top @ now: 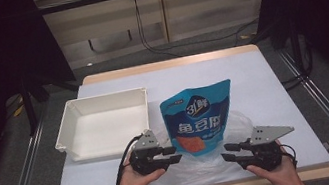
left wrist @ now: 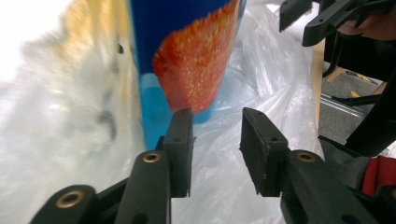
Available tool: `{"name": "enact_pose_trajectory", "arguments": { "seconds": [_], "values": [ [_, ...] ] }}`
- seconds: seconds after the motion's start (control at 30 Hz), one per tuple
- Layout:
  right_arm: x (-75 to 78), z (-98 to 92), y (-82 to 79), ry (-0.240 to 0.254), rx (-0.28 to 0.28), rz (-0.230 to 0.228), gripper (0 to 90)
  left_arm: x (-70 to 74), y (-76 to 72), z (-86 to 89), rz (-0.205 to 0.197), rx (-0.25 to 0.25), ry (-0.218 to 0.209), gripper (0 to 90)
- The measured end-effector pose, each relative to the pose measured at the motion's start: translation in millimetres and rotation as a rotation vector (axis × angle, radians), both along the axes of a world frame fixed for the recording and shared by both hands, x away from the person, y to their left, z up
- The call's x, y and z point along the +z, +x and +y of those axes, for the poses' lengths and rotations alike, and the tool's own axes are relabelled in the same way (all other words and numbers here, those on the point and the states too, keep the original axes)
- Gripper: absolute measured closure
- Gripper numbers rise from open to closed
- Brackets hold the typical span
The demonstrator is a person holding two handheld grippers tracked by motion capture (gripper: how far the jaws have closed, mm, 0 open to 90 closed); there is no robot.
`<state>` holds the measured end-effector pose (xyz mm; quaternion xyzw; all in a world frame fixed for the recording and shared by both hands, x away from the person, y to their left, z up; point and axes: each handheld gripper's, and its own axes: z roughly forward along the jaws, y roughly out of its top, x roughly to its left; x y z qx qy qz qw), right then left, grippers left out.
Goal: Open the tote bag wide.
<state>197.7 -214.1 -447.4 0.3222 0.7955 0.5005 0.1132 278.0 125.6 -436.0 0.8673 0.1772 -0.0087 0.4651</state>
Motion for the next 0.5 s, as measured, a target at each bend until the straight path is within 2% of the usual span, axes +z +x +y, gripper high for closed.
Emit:
{"name": "enact_pose_trajectory", "arguments": {
  "seconds": [0.1,0.2,0.23,0.27,0.33,0.4,0.5],
  "values": [
    [2.1,-4.1,-1.0,0.013,-0.012,-0.012,54.7,8.2,0.0,7.5,-0.01,0.005,-0.011,58.9],
    [4.0,-5.4,-2.6,0.021,-0.032,-0.036,48.6,16.6,1.9,15.4,-0.028,0.022,-0.032,51.3],
    [4.4,-5.2,-3.3,0.028,-0.04,-0.044,45.9,19.3,3.5,18.1,-0.03,0.016,-0.028,49.2],
    [4.6,-5.1,-3.7,0.031,-0.039,-0.044,44.5,22.4,4.7,20.7,-0.022,0.017,-0.039,46.2],
    [4.9,-4.0,-4.0,0.037,-0.036,-0.049,40.5,29.8,6.2,25.6,-0.033,0.019,-0.039,42.2],
    [5.0,-3.3,-3.9,0.046,-0.029,-0.043,38.5,37.7,8.3,29.6,-0.02,0.001,-0.048,37.1],
    [5.1,-1.8,-3.4,0.042,-0.028,-0.038,35.4,48.5,9.4,33.1,-0.041,-0.001,-0.033,34.8]
  ]
}}
